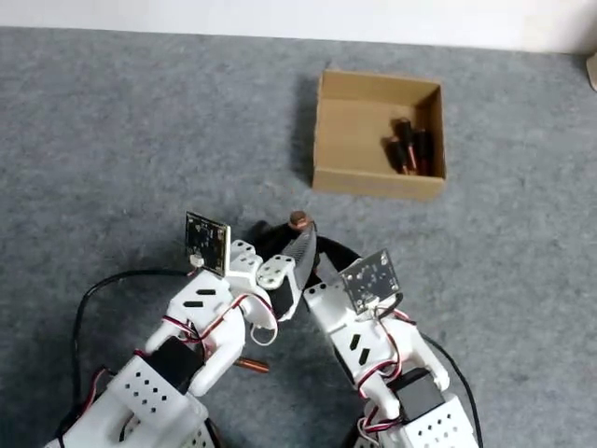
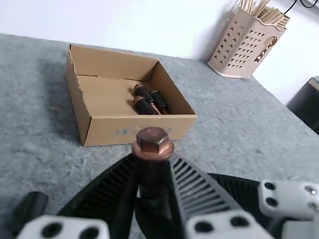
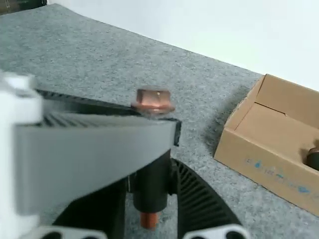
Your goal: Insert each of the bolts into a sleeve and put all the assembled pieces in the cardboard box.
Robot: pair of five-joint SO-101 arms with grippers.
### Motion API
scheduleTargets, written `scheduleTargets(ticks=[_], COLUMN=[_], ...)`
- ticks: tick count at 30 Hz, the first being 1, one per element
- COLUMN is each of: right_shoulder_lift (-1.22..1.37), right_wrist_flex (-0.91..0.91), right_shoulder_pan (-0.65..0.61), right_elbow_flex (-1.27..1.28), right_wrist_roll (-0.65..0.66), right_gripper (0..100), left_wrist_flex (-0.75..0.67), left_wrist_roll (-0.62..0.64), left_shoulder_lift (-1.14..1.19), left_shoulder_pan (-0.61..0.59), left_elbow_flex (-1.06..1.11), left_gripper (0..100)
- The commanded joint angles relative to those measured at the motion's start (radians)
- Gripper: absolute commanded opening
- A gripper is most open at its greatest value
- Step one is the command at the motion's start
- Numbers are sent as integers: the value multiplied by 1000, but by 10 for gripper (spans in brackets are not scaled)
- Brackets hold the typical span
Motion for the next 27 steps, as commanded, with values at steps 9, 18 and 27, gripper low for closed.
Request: scheduleTargets(ticks=[9, 18, 27], right_shoulder_lift=[-16, -16, -16], right_wrist_flex=[-31, -31, -33], right_shoulder_pan=[30, 28, 24], right_elbow_flex=[-47, -28, 15], right_wrist_roll=[-6, 46, 49], right_gripper=[5, 5, 5], left_wrist_flex=[256, 376, 420], left_wrist_roll=[-9, -8, -6], left_shoulder_lift=[10, -8, -332], left_shoulder_pan=[101, 111, 142], left_elbow_flex=[-119, -217, -130], left_gripper=[217, 213, 208])
